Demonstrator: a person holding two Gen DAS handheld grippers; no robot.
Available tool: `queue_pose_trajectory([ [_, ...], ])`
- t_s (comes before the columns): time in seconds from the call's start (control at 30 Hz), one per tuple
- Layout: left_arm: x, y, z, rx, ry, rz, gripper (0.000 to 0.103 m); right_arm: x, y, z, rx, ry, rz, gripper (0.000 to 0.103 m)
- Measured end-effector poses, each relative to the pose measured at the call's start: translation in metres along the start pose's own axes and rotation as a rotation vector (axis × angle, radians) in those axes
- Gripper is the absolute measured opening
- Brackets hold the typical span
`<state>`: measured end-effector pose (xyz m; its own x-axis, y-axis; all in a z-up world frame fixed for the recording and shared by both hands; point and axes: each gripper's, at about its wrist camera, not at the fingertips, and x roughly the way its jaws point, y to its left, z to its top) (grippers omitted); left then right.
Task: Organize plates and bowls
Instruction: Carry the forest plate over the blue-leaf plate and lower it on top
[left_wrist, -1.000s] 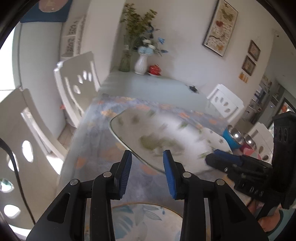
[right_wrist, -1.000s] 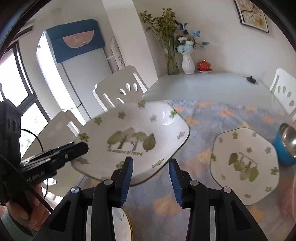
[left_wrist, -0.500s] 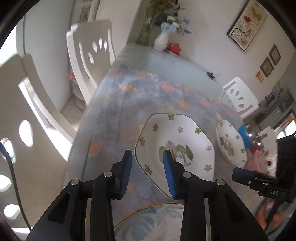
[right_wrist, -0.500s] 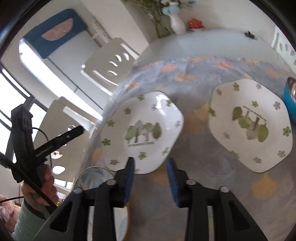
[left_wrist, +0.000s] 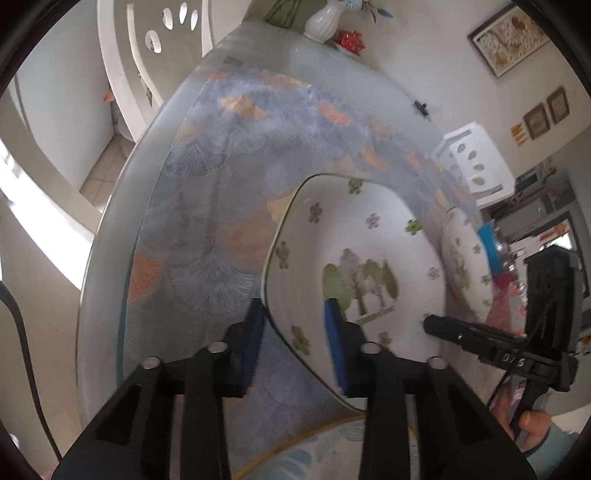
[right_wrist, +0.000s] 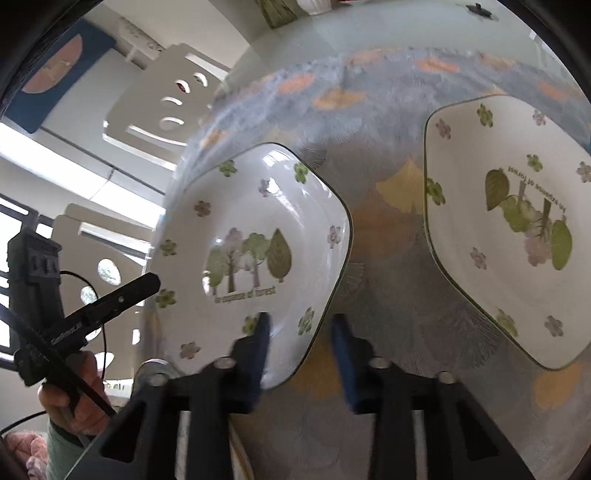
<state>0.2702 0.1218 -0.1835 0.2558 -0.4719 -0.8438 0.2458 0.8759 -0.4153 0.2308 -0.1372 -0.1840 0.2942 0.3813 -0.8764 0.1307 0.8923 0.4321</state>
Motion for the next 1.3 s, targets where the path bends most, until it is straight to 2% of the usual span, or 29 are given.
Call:
queue_pose_trajectory([
  [0.13,0.007,0.006,0.011,0.006,0.014,0.004,0.018,0.011,0.006,0.004,0.016,0.004,-0.034,0.022],
  [0.23,0.008,0.008,0.025,0.028,0.000,0.042,0.018,0.015,0.013,0.003,0.032,0.012,-0.006,0.022],
  [0.33,0.011,0.014,0.033,0.036,0.021,0.010,0.018,0.017,0.015,0.001,0.014,0.026,0.002,0.021],
  [0.43,0.014,0.016,0.035,0.059,0.039,-0.019,0.018,0.011,0.007,0.010,0.002,-0.013,-0.016,0.021],
  [0.53,0.021,0.024,0.036,0.012,0.068,-0.072,0.018,0.010,-0.001,0.023,0.014,-0.027,0.004,0.021],
  [0.6,0.025,0.022,0.036,0.013,0.069,-0.071,0.018,0.014,-0.004,0.031,-0.003,-0.030,0.000,0.021],
  [0.73,0.028,0.009,0.034,0.093,0.036,-0.004,0.019,0.023,-0.008,0.037,-0.010,-0.025,0.037,0.021],
  [0.87,0.025,0.008,0.033,0.104,0.014,0.002,0.018,0.025,0.001,0.037,-0.108,-0.045,0.005,0.022],
  [0.93,0.020,0.003,0.030,0.137,-0.023,0.025,0.018,0.024,0.002,0.036,-0.153,-0.047,0.009,0.022],
  [1.1,0.003,-0.003,0.031,0.138,-0.100,-0.022,0.018,0.011,0.003,0.032,-0.200,-0.092,0.042,0.023],
  [1.23,-0.003,-0.014,0.031,0.177,-0.125,0.002,0.019,0.001,0.010,0.029,-0.231,-0.121,0.056,0.024],
  [1.3,-0.005,-0.013,0.030,0.171,-0.131,-0.009,0.019,-0.002,0.013,0.029,-0.244,-0.130,0.054,0.024],
])
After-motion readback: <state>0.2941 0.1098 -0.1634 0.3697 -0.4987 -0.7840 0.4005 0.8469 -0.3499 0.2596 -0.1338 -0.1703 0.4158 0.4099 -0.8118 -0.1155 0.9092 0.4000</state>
